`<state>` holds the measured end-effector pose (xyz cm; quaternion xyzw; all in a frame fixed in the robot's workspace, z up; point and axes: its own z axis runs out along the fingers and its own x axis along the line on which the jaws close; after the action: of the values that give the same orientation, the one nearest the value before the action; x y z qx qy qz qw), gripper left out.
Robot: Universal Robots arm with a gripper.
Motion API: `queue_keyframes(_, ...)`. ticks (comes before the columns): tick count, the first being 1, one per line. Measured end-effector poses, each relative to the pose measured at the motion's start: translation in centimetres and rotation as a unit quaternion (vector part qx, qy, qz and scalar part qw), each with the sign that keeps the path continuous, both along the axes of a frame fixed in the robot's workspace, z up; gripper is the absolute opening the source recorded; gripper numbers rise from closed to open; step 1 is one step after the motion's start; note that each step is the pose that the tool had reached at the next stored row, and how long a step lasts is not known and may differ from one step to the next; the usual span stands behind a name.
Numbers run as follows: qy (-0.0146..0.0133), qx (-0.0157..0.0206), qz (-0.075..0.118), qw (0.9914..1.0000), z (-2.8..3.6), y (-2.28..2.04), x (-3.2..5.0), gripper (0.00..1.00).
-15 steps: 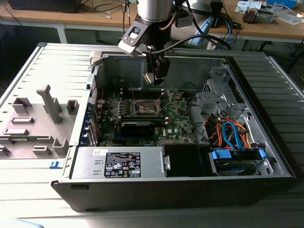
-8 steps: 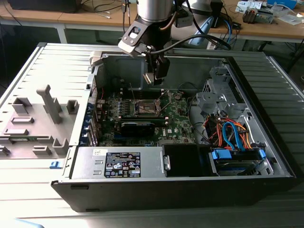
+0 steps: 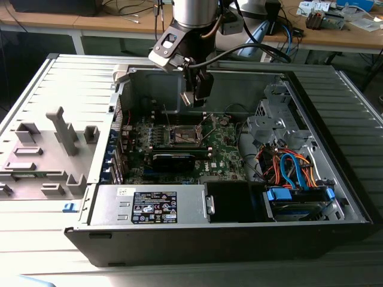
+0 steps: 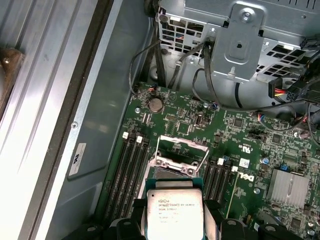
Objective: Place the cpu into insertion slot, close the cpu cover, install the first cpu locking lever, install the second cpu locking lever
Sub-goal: 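Place the cpu into insertion slot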
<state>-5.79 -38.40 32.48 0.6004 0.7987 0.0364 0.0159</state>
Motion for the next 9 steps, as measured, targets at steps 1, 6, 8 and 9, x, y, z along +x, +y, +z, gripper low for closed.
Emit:
queue_keyframes(1,0.0000,0.0000,0.000,1.00000,0.00,0.00,0.00,0.55)
queue_keyframes(6,0.0000,0.0000,-0.003,1.00000,-0.01,0.00,0.00,0.55)
queue_keyframes(8,0.0000,0.0000,-0.004,0.99999,-0.01,0.00,0.00,0.55)
queue_keyframes(9,0.0000,0.0000,-0.005,0.99999,-0.01,0.00,0.00,0.55)
